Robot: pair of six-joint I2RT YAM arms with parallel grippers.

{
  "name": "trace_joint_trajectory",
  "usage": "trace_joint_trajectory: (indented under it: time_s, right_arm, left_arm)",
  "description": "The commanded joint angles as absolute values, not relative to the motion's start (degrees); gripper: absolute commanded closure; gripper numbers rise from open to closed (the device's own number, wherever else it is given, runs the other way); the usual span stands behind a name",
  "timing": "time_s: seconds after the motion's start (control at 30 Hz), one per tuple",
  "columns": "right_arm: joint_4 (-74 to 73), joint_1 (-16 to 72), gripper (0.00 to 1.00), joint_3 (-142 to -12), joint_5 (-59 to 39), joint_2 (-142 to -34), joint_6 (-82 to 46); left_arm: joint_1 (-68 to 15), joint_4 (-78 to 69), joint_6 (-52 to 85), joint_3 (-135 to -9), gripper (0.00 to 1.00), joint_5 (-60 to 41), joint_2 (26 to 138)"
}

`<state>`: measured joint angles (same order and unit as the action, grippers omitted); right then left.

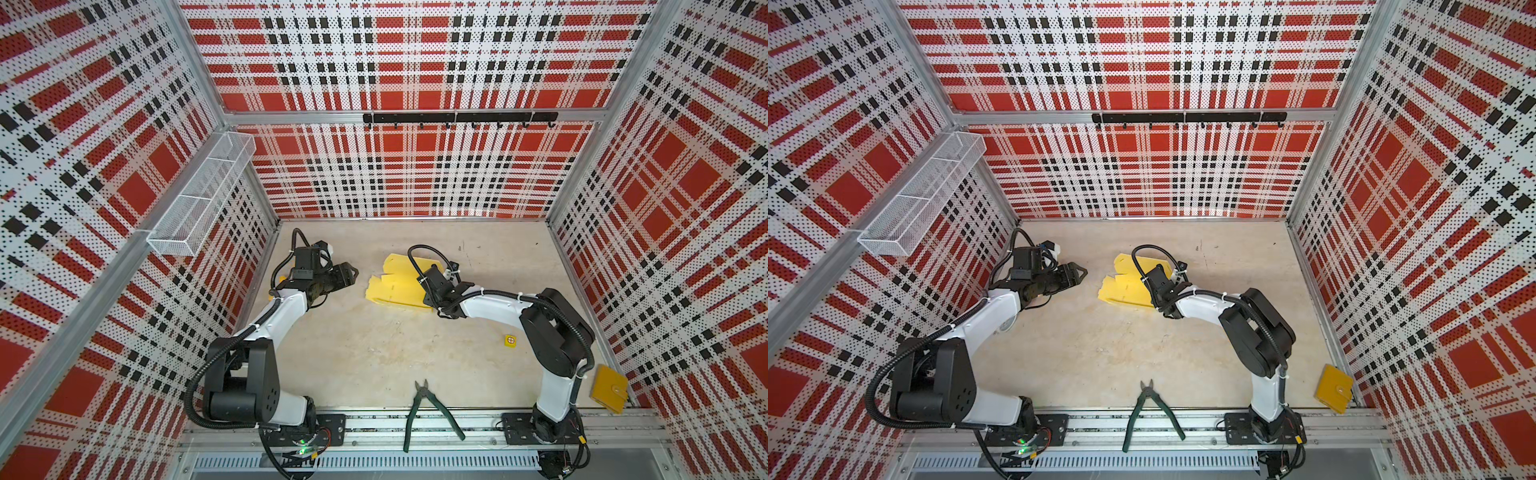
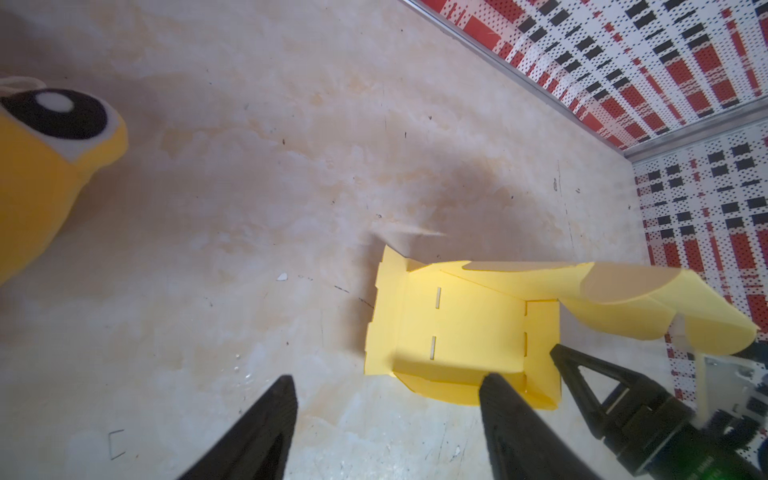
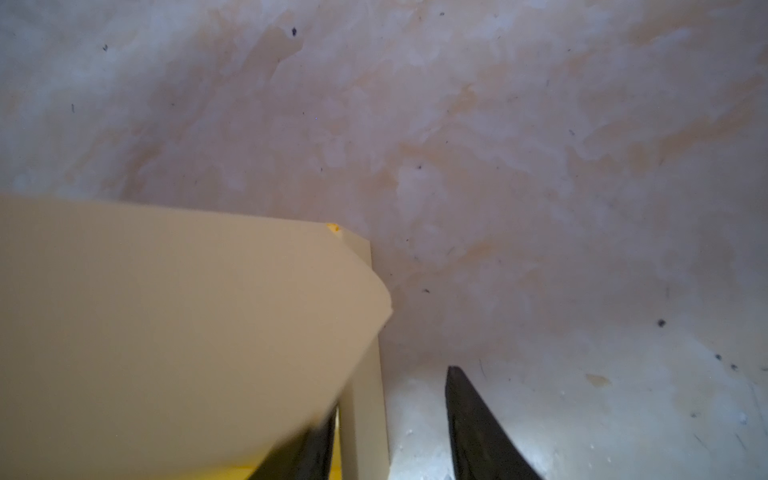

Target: Fold the paper box

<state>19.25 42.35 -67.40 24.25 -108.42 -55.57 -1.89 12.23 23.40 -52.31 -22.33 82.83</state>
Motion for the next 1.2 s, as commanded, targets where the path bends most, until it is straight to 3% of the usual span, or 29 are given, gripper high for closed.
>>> trace_joint_trajectory:
  time_s: [0.0, 0.27, 0.5, 0.83, 1.17]
  right_arm:
    - [18.5, 41.8, 0.62, -69.5, 22.8, -110.4, -53.4]
    - [18.8, 39.1, 0.89, -66.4, 20.8, -108.3, -45.1]
    - [14.2, 36.5, 0.99, -55.9, 16.4, -99.0, -33.5]
    - [8.5, 27.3, 1.00, -42.5, -2.0, -80.9, -17.0]
    - [-6.6, 17.1, 1.00, -33.3, -27.3, -68.6, -17.6]
  left_arm:
    - [-0.6, 10.0, 24.2, -52.6, 0.27, -22.6, 82.7]
    - [-0.5, 9.7, 21.1, -53.2, 0.27, -23.1, 82.9]
    - [-2.2, 8.5, 13.7, -53.4, 0.30, -29.0, 84.2]
    - [-6.0, 8.5, 6.5, -56.2, 0.35, -38.6, 86.1]
    - [-8.1, 8.0, 6.4, -60.0, 0.37, -51.8, 86.8]
